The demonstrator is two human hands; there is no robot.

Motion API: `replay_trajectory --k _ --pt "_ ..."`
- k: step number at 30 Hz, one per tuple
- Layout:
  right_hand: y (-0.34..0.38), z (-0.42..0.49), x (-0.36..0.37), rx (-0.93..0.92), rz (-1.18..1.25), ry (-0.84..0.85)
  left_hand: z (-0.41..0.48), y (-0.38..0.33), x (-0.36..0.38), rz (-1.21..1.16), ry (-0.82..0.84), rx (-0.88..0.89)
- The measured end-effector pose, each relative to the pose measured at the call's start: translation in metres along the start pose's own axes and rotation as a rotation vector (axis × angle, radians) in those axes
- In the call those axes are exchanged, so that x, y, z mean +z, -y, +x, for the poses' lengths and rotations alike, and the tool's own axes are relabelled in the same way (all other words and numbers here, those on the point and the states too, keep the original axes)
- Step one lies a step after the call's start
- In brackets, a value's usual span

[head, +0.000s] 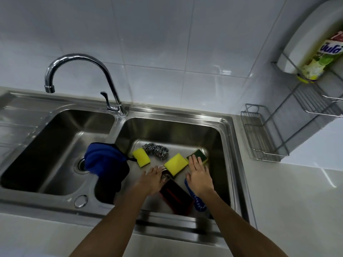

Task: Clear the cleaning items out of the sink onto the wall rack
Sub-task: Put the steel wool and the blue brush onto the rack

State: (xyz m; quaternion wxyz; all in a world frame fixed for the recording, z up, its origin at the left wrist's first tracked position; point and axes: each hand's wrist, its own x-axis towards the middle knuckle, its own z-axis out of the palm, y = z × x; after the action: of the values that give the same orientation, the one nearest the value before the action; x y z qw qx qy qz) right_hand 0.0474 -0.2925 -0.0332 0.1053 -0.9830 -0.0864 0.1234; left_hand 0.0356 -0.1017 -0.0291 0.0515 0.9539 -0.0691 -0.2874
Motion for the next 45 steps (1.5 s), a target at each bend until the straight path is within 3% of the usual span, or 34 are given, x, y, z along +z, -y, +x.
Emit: replay_trajectory --k 15,24,31,38,45 --pt "-0.019 0.015 0.047 0.172 0.047 0.204 0.019 0.034 0.053 -0.101 0.186 -0.003" --pt "-0.03 0.007 0.083 0.536 0.152 0.386 0.098 0.048 0.018 -0.033 -0.04 -0.066" --pt "-0.038 0.021 0.103 0.559 0.176 0.352 0.181 0.057 0.008 0.1 -0.14 -0.126" --pt "-0.054 0.03 0.117 0.613 0.275 0.347 0.202 0.049 0.026 0.272 -0.279 -0.143" --pt "-0.049 0.021 0.085 0.62 0.352 0.261 0.155 0.046 0.02 0.069 -0.42 -0.243"
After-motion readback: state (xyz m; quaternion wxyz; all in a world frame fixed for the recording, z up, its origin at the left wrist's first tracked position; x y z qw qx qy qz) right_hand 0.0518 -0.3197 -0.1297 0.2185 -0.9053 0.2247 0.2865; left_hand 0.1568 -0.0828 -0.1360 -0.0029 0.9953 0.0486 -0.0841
